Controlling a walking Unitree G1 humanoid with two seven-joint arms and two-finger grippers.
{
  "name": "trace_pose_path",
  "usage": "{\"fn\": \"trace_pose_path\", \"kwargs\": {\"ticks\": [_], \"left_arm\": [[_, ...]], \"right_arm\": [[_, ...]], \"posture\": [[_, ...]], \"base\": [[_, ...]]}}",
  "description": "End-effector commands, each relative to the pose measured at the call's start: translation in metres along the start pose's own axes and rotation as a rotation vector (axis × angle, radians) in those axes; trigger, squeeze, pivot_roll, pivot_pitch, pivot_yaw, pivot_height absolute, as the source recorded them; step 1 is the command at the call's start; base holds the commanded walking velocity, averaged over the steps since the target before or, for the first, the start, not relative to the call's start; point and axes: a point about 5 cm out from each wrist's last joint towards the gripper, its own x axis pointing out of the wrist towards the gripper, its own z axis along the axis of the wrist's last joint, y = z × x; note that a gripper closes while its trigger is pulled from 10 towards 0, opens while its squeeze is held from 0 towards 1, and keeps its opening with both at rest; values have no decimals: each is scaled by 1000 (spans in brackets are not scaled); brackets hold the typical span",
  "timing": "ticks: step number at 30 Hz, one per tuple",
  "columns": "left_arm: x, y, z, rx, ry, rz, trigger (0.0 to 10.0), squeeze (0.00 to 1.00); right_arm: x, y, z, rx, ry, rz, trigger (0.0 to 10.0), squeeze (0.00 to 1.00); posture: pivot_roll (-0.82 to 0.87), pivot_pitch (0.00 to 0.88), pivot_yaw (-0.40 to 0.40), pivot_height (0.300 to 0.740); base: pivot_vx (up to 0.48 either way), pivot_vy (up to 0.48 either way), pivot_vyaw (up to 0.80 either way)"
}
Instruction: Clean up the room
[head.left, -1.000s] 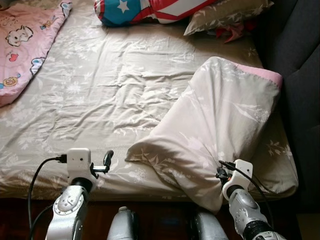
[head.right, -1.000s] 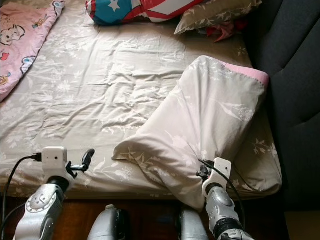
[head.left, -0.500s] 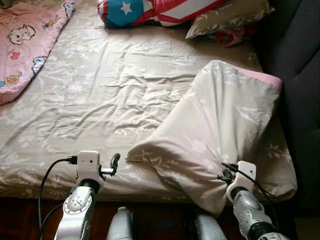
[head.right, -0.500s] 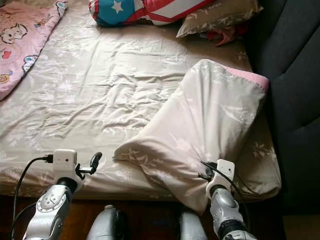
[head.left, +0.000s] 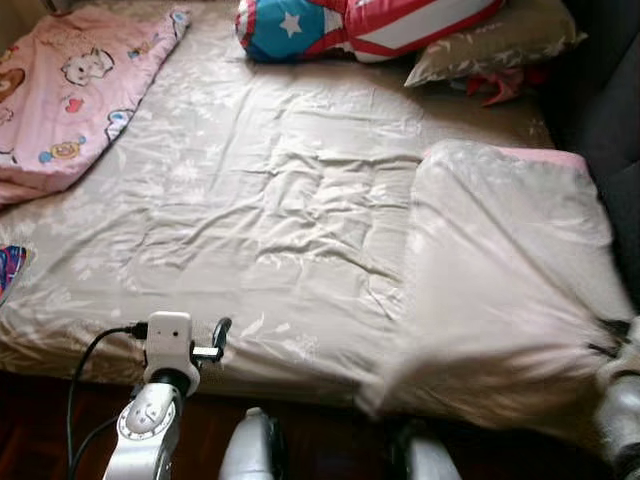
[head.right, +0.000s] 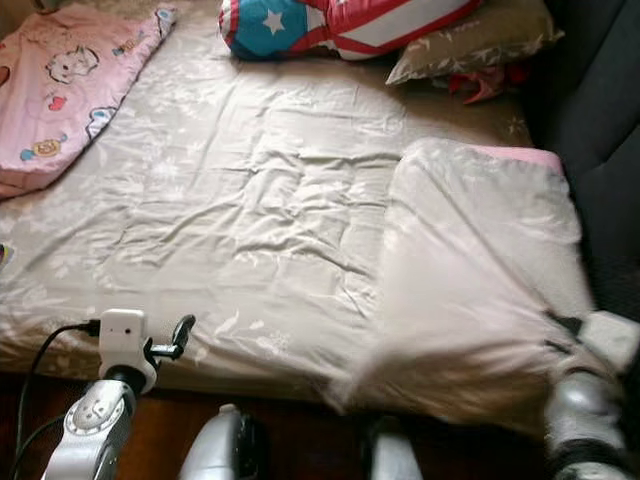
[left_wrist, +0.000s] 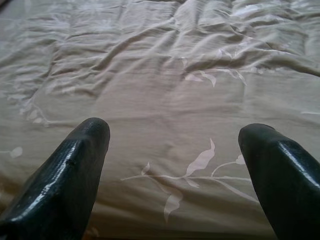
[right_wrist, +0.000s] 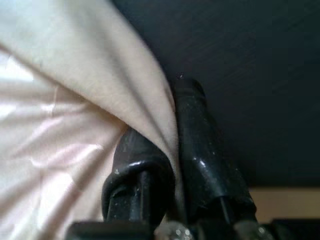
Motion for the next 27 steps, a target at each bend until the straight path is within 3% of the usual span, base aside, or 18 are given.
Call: {"fn": "trace_pose_path", "kwargs": {"ticks": [1,2,3,4,5,7,8,10,11,12,13,14,15,16,18,22,25,27], "left_arm": [[-5,0,-9,24,28,-9,10000,0],[-5,-1,-9,25,29,-13,10000,0],[-5,-2,-10,25,30,-15,10000,0],[-5,-2,-10,24,31,-16,10000,0],[-5,-2,-10,25,32,-18,10000,0],[-5,-2,-10,26,33,-20,10000,0],[-6,-3,-11,28,36,-24,10000,0],[-6,-3,-12,28,37,-25,10000,0],[-6,-3,-12,27,36,-26,10000,0],[-5,-3,-12,26,35,-27,10000,0],[-5,-3,-12,25,35,-28,10000,0],[-5,-4,-13,16,35,-28,10000,0],[-4,-5,-13,9,37,-30,10000,0],[-4,-7,-14,3,39,-34,10000,0],[-5,-11,-20,-37,56,-28,10000,0],[-6,-13,-25,-93,72,-5,10000,0],[-7,-14,-30,-122,91,6,10000,0],[-9,-11,-46,-148,152,28,10000,0]], "right_arm": [[4,-25,11,22,-42,-108,0,0],[5,-25,11,21,-35,-102,0,0],[5,-23,10,-5,-27,-89,4392,0],[5,-22,9,-25,-21,-80,4392,0],[4,-19,8,-39,-20,-57,10000,0],[4,-16,7,-44,-21,-40,10000,0],[0,-1,1,-22,-24,17,10000,0],[-4,9,-2,-7,-27,51,10000,0],[-5,12,-2,6,-38,53,10000,565],[-6,14,-2,14,-49,62,10000,839],[-6,15,-1,18,-55,69,10000,839],[-7,19,1,-9,-78,97,10000,969],[-8,23,3,-29,-102,122,10000,412],[-9,27,5,-42,-124,153,10000,0],[-14,40,7,-35,-166,233,10000,0],[-20,51,-5,-28,-138,305,10000,0],[-31,65,-24,54,-66,387,10000,0],[-58,89,-63,-62,2,573,10000,0]], "posture": [[-128,214,21,661],[-128,213,23,661],[-128,213,24,661],[-127,212,24,661],[-127,212,24,661],[-125,209,26,661],[-123,206,28,661],[-119,203,29,661],[-116,201,30,661],[-113,198,30,661],[-113,198,30,661],[-112,197,30,661],[-111,195,29,661],[-112,192,28,661],[-120,187,22,661],[-116,183,18,661],[-122,178,13,661],[-122,174,10,665]], "base": [[0,0,0],[0,0,0],[0,0,0],[0,0,0],[0,0,0],[0,0,0],[0,0,0],[0,0,0],[0,0,0],[0,0,0],[0,0,0],[0,0,0],[0,0,0],[0,0,0],[0,0,0],[0,0,0],[0,0,0],[0,0,0]]}}
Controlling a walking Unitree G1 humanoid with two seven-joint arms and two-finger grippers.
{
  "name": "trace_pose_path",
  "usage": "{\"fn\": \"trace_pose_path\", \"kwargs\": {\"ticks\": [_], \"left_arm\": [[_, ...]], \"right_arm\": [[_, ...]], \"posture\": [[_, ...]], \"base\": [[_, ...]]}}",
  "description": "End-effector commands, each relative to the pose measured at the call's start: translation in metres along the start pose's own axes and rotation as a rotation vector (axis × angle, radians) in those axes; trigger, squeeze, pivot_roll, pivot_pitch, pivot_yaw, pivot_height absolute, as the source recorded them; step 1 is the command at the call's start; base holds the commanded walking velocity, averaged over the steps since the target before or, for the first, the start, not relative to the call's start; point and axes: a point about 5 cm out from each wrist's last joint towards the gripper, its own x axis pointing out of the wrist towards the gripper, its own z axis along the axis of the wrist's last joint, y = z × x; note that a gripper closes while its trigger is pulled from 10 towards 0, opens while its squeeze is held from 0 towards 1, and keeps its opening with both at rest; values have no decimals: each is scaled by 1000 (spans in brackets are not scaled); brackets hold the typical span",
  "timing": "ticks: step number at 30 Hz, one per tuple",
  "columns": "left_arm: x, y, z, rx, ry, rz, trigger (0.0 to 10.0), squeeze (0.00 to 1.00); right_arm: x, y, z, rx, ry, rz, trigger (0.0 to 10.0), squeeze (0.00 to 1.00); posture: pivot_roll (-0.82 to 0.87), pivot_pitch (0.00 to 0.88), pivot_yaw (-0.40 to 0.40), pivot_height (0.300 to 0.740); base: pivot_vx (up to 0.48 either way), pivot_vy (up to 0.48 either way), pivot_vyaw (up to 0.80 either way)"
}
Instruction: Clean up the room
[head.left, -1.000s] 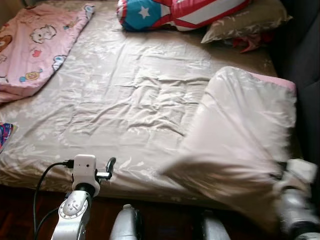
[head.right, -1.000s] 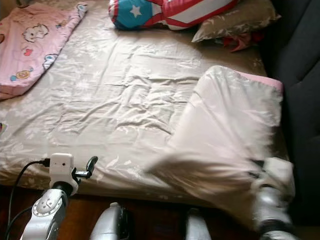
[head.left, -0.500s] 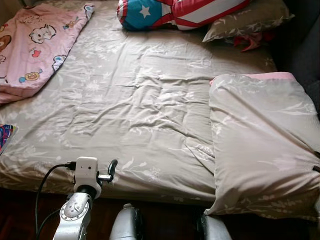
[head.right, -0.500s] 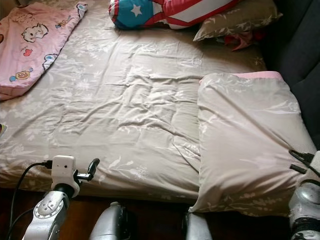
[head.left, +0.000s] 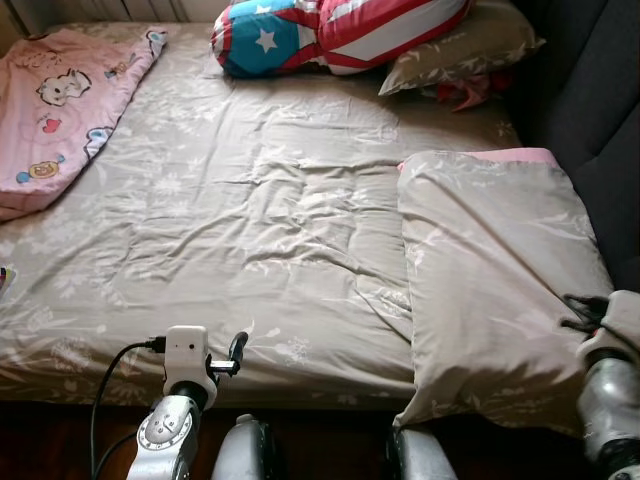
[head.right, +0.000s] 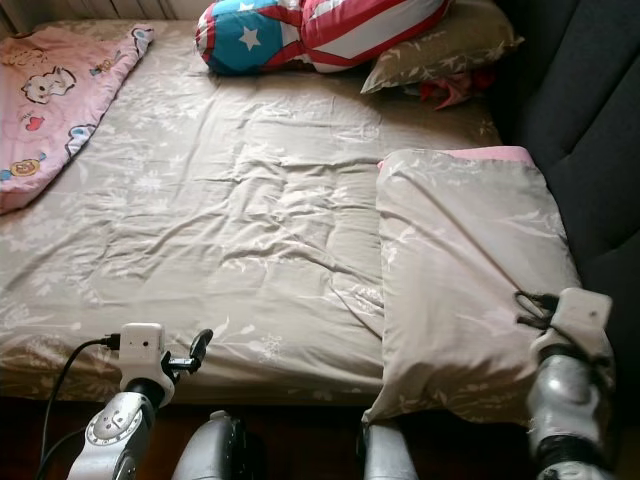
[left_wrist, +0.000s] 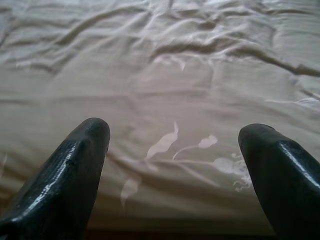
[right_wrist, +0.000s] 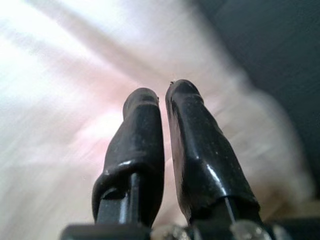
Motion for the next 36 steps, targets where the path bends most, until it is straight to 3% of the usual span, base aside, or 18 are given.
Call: {"fn": "trace_pose_path", "kwargs": {"ticks": [1,4,8,14,15,19,27,30,36], "left_arm": [[-4,8,-19,-23,76,35,10000,0],[-8,6,-34,-8,137,26,10000,0],[-10,6,-50,-25,210,35,10000,0],[-9,8,-64,-39,289,49,10000,0],[-10,9,-70,-36,323,57,10000,0],[-13,9,-79,-35,386,62,10000,0],[-24,6,-99,19,519,62,10000,0],[-37,7,-113,54,599,45,10000,0],[-44,6,-121,41,640,71,10000,0]], "right_arm": [[-15,20,-32,-50,87,128,10000,0],[-37,35,-71,-41,205,185,10000,0],[-56,47,-97,-5,292,212,10000,0],[-70,61,-115,11,380,249,10000,0],[-77,70,-123,-43,426,309,10000,0],[-83,79,-129,-64,464,350,10000,0],[-89,76,-139,-89,551,300,10000,0],[-92,80,-142,-60,566,312,10000,0],[-96,76,-147,-93,585,307,10000,0]], "posture": [[-122,172,10,669],[-131,164,13,689],[-144,145,27,714],[-153,126,27,740],[-151,116,27,740],[-140,97,25,740],[-130,61,13,740],[-124,60,5,740],[-120,63,-5,740]], "base": [[0,0,0],[0,0,0],[0,0,0],[0,0,0],[0,0,0],[0,0,0],[0,0,0],[0,0,0],[0,0,0]]}}
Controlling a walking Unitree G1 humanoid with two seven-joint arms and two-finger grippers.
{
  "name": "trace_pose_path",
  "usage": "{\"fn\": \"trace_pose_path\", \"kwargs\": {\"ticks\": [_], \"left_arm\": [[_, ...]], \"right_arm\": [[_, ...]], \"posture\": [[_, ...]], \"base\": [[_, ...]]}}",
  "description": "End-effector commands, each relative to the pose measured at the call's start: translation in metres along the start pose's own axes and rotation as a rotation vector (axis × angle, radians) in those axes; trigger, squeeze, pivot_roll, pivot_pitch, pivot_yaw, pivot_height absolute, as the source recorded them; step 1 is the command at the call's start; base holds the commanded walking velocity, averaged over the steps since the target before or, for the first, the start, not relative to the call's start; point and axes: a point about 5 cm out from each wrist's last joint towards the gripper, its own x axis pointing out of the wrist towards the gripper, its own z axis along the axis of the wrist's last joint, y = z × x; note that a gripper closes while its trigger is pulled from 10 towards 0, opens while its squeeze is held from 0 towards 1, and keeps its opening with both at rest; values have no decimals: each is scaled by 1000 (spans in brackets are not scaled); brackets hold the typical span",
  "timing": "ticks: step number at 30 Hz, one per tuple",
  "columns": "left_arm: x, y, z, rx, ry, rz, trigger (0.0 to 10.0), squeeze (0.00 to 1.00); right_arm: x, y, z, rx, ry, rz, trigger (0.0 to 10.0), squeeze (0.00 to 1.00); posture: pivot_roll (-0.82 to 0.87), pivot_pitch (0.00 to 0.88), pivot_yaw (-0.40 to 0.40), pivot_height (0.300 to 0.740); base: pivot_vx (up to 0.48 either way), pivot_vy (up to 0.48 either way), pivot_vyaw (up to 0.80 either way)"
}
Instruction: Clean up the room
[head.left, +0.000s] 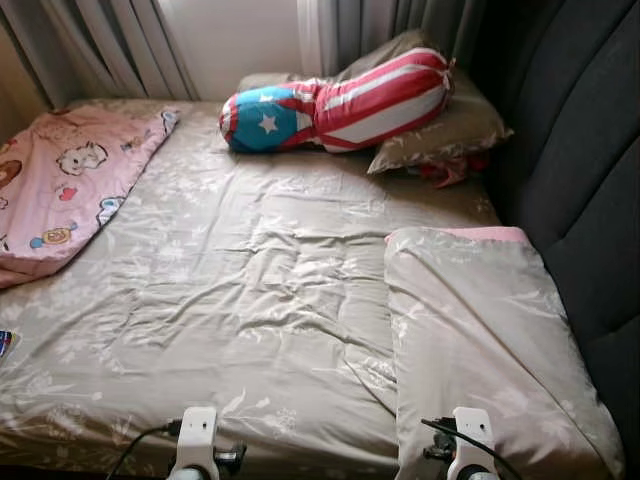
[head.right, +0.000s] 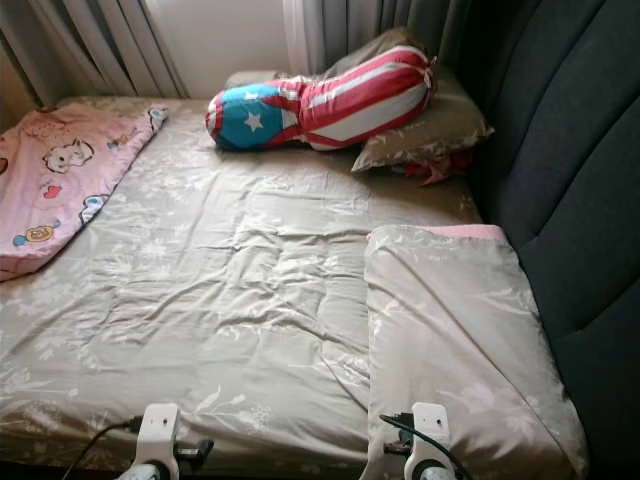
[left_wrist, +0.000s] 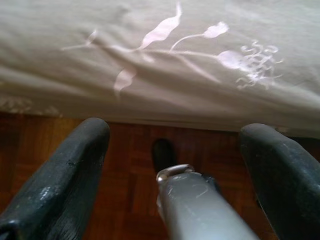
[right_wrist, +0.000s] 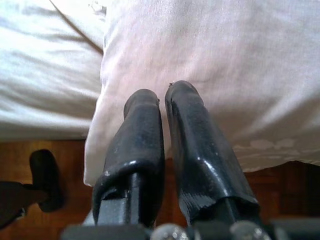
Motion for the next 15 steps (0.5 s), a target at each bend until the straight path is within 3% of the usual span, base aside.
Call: {"fn": "trace_pose_path", "kwargs": {"ticks": [1,5,11,12,13,14,15], "left_arm": [[-2,1,-8,2,34,17,10000,0],[-1,-3,-10,-2,40,21,10000,0],[-2,2,-10,58,36,26,10000,0],[-2,2,-10,74,37,21,10000,0],[-2,2,-10,74,37,21,10000,0],[-3,3,-11,77,40,22,10000,0],[-3,3,-12,71,44,28,10000,0]], "right_arm": [[-3,-3,-12,-5,46,-18,10000,0],[-4,-6,-14,17,47,-42,10000,0],[-6,-6,-20,12,67,-44,10000,0],[-6,-6,-20,22,62,-36,10000,275],[-6,-6,-20,22,62,-36,10000,275],[-6,-5,-20,8,62,-31,10000,1000],[-6,-5,-20,7,65,-32,10000,1000]], "posture": [[-119,69,-7,740],[-131,68,-14,740],[-131,80,-14,740],[-124,81,-15,740],[-124,81,-15,740],[-128,80,-13,740],[-132,79,-10,740]], "base": [[0,0,0],[0,0,0],[0,0,0],[0,0,0],[0,0,0],[0,0,0],[0,0,0]]}}
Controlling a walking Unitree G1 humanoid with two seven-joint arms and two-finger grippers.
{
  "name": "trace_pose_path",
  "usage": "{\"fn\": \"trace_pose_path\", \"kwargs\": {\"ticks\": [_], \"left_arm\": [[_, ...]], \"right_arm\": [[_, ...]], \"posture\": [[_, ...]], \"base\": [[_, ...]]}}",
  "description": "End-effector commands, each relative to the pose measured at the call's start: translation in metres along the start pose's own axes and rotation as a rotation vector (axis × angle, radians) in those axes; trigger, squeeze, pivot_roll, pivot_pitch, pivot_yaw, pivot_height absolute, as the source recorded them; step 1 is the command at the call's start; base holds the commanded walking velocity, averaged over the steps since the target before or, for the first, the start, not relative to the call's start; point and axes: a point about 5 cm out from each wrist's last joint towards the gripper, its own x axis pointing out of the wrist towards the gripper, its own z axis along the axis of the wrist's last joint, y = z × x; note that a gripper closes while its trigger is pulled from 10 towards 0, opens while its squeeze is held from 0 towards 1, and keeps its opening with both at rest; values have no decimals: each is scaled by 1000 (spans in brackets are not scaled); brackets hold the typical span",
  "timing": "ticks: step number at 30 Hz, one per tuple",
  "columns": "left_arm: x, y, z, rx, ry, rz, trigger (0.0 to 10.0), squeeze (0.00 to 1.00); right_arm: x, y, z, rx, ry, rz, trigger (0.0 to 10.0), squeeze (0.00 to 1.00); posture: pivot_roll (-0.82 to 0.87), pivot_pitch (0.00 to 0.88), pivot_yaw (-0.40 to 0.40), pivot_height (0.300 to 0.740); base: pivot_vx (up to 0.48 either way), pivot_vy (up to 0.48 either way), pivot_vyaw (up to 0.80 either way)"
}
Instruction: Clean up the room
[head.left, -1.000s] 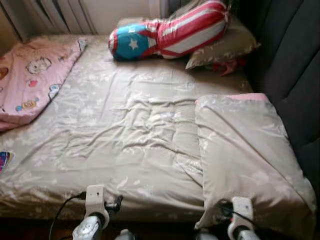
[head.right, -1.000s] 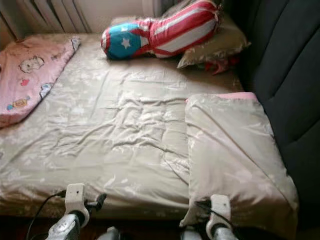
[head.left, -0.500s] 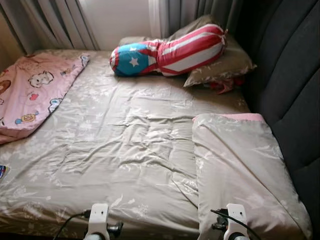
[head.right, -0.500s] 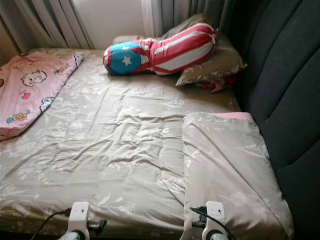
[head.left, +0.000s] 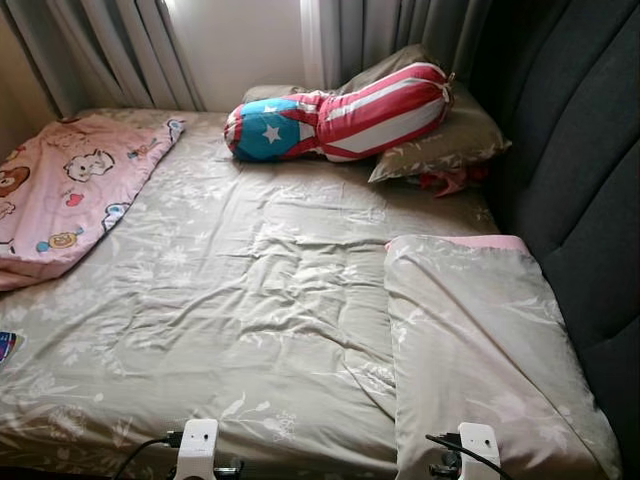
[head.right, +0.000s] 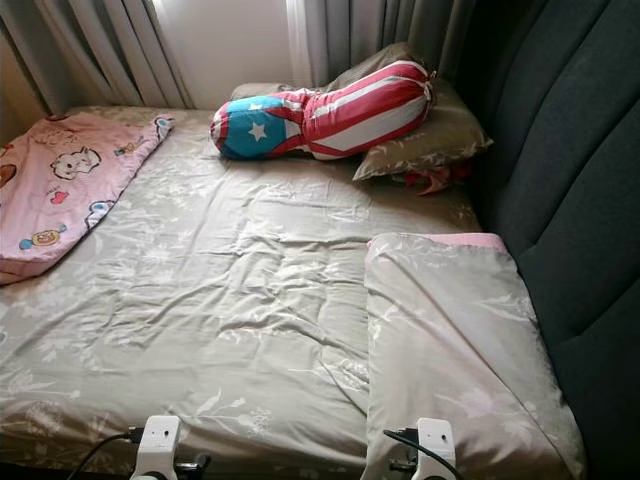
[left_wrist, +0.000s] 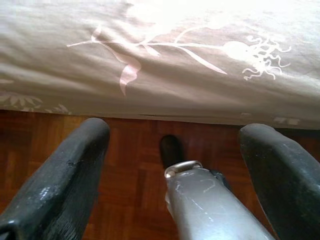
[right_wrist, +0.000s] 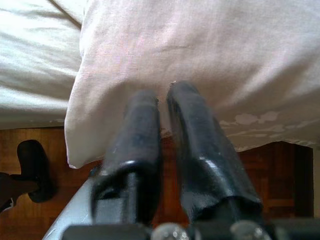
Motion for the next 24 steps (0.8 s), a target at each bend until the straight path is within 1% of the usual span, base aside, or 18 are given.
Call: {"fn": "trace_pose_path", "kwargs": {"ticks": [1,6,12,21,22,24], "left_arm": [[-2,3,-7,20,28,10,10000,0],[-2,2,-10,41,41,3,10000,0],[-4,7,-16,32,52,21,10000,0],[-5,6,-19,32,57,19,10000,0],[-6,6,-19,34,56,17,10000,0],[-5,5,-19,34,51,15,10000,0]], "right_arm": [[-1,0,-6,0,23,1,10000,1000],[-2,-2,-10,4,34,-9,10000,1000],[-5,-4,-18,1,61,-22,10000,1000],[-6,-3,-23,-2,72,-14,10000,1000],[-6,-3,-23,-3,75,-11,10000,0],[-6,-2,-23,-4,76,-12,10000,0]], "posture": [[-133,79,-9,740],[-134,76,-6,740],[-126,66,-9,740],[-126,63,-6,740],[-127,61,-2,740],[-127,59,-1,740]], "base": [[0,0,0],[0,0,0],[0,0,0],[0,0,0],[0,0,0],[0,0,0]]}}
